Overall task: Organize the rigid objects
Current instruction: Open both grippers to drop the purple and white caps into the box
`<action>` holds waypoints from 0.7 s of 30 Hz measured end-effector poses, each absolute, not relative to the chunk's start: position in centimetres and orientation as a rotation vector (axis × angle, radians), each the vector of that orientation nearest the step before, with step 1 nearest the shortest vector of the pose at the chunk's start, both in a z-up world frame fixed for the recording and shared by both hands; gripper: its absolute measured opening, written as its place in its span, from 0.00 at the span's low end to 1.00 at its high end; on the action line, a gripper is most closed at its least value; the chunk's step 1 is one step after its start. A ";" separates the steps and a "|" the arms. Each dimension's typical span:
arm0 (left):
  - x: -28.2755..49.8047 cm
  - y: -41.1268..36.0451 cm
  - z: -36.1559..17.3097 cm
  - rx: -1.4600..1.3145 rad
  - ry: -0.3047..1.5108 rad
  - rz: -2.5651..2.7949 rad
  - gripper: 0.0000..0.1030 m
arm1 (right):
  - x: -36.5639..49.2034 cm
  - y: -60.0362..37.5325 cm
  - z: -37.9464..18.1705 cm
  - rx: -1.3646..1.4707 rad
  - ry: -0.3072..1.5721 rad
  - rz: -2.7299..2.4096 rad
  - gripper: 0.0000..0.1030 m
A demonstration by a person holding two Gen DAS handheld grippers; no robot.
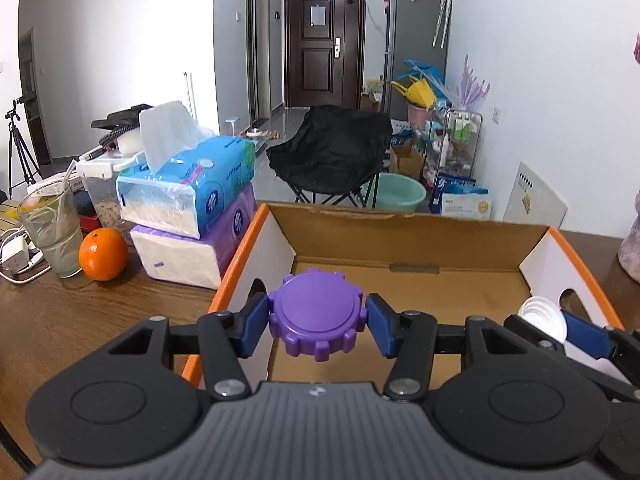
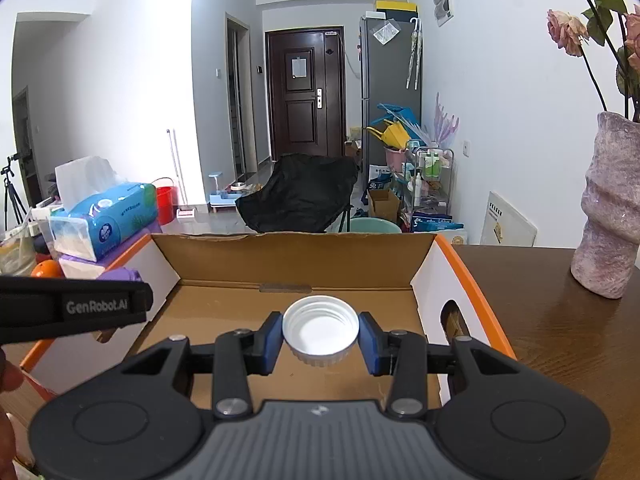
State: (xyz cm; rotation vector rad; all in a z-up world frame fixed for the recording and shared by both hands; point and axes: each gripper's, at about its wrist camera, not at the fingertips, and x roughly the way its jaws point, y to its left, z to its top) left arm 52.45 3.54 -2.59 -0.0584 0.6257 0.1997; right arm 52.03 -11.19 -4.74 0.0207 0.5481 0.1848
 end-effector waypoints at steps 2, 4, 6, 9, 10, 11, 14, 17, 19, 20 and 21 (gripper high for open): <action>52.6 3.5 -2.8 -0.057 0.638 0.201 0.53 | 52.1 -11.3 -4.9 0.019 0.553 0.184 0.38; 52.6 3.6 -2.9 -0.056 0.641 0.199 0.54 | 52.2 -11.3 -5.0 0.018 0.562 0.187 0.38; 52.6 3.5 -2.9 -0.052 0.641 0.196 0.54 | 52.3 -11.3 -5.1 0.019 0.567 0.190 0.38; 52.7 3.5 -3.0 -0.046 0.647 0.199 0.60 | 52.3 -11.4 -5.0 0.020 0.568 0.179 0.57; 52.7 3.5 -2.9 -0.047 0.646 0.199 0.68 | 52.3 -11.5 -5.0 0.023 0.565 0.173 0.64; 52.6 3.5 -2.9 -0.046 0.641 0.202 0.71 | 52.2 -11.6 -4.9 0.022 0.558 0.162 0.78; 52.5 3.6 -2.8 -0.043 0.631 0.206 0.80 | 52.1 -11.7 -4.7 0.017 0.545 0.135 0.89; 52.6 3.6 -2.8 -0.042 0.637 0.216 0.82 | 52.1 -11.7 -4.8 0.020 0.552 0.131 0.96; 52.6 3.7 -2.8 -0.042 0.638 0.216 0.83 | 52.2 -11.7 -4.8 0.016 0.554 0.125 0.96; 52.6 3.8 -2.8 -0.041 0.637 0.219 0.83 | 52.2 -11.7 -4.8 0.016 0.555 0.125 0.96; 52.6 3.9 -2.8 -0.043 0.637 0.222 0.84 | 52.1 -11.7 -4.8 0.017 0.556 0.126 0.96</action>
